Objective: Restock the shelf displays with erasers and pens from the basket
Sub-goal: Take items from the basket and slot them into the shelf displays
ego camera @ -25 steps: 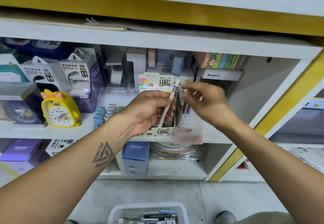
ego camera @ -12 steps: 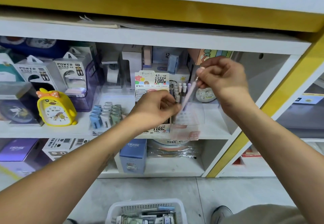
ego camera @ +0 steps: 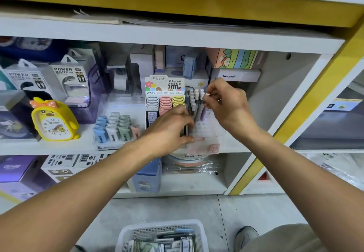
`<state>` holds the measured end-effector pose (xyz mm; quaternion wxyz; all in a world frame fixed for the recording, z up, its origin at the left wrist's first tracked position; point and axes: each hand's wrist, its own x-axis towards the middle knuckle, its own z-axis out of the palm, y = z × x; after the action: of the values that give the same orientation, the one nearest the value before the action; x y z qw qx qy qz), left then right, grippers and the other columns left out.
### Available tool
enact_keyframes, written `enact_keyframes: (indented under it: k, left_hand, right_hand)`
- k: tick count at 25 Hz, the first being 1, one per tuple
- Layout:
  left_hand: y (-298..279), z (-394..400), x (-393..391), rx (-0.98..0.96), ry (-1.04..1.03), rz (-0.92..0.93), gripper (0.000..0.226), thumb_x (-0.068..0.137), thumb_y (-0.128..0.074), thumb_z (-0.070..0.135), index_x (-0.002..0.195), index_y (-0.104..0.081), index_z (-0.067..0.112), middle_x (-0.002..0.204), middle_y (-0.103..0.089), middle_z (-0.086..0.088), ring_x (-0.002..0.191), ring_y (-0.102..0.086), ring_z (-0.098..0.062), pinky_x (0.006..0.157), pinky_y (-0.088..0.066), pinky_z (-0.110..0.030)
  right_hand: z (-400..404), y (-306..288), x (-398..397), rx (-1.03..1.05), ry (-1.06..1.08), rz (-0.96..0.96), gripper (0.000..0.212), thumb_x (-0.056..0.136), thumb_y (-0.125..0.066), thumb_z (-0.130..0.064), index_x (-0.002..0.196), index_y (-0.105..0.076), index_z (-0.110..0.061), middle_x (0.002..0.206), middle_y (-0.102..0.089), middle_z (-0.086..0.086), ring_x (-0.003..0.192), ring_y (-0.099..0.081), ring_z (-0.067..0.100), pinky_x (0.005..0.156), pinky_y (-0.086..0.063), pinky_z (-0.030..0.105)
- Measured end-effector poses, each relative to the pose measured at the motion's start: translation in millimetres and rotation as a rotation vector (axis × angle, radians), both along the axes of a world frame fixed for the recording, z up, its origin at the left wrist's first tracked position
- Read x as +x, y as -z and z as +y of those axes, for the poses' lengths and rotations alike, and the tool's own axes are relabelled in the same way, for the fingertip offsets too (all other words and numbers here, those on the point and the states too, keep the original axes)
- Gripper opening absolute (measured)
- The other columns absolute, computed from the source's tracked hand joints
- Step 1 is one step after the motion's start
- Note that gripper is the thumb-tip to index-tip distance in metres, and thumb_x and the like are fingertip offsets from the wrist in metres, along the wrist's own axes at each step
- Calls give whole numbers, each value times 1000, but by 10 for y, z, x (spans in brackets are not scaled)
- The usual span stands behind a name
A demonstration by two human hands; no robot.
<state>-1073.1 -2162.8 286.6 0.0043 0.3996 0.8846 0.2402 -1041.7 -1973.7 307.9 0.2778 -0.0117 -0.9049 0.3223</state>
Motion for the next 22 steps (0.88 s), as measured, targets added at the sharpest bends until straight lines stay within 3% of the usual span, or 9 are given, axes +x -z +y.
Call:
enact_keyframes:
  k: [3,8,10,13,16,18,20,22]
  left_hand:
    - [15,25,5,-1,4,4,29,80,-77,38,100,-66,20,106,-47,6,100,-50,-13,87,-45,-35]
    - [10,57,-26,22,-6,6,25,80,-78,35,96,-65,20,102,-46,6,96,-50,-14,86,-46,-37]
    - [27,65,-27,31,-5,-2,25,80,-78,35,96,-66,20,102,-46,7,95,-50,-14,86,-47,-37]
    - [38,72,-23,47,0,5,25,80,-78,34,96,-66,19,102,-46,8,95,-50,-14,86,-47,-36]
    - [35,56,-11,53,-2,22,33,78,-79,39,100,-62,20,101,-44,10,94,-50,-13,79,-45,-32]
    - [5,-2,56,59,-24,49,40,78,-78,41,104,-53,23,101,-45,10,90,-49,-12,72,-42,-31]
    - [-3,-97,184,66,-28,82,34,79,-75,36,94,-48,22,94,-50,7,82,-50,-15,65,-39,-32]
    - [95,-259,345,-52,16,53,23,78,-71,30,83,-51,20,80,-55,5,74,-54,-19,59,-39,-31]
  right_hand:
    - [-28,-3,-25,7,-14,-22,21,92,-68,-17,88,-52,-30,68,-66,-12,67,-67,-3,66,-59,37]
    - [-25,14,-56,41,-56,-78,18,93,-64,-12,89,-56,-26,73,-67,-6,71,-67,12,67,-58,41]
    - [-38,49,-74,100,-41,-118,11,96,-61,-12,100,-65,-21,85,-71,1,82,-69,21,75,-57,38]
    - [-44,47,-87,224,1,-176,31,98,-53,-9,124,-68,-17,107,-73,9,99,-67,28,88,-53,34]
    - [-49,-4,-11,174,41,-145,39,98,-50,-9,133,-61,-20,101,-72,6,90,-67,25,86,-55,39]
    - [-161,-71,130,95,23,-86,34,96,-52,-9,126,-63,-19,91,-71,3,81,-67,22,79,-56,42]
    - [-342,-177,314,55,-53,-58,25,90,-54,-8,107,-67,-19,80,-71,0,73,-68,18,72,-57,38]
    - [-515,-206,513,118,-152,-114,20,80,-53,-10,87,-68,-22,68,-67,-7,64,-66,8,65,-55,31]
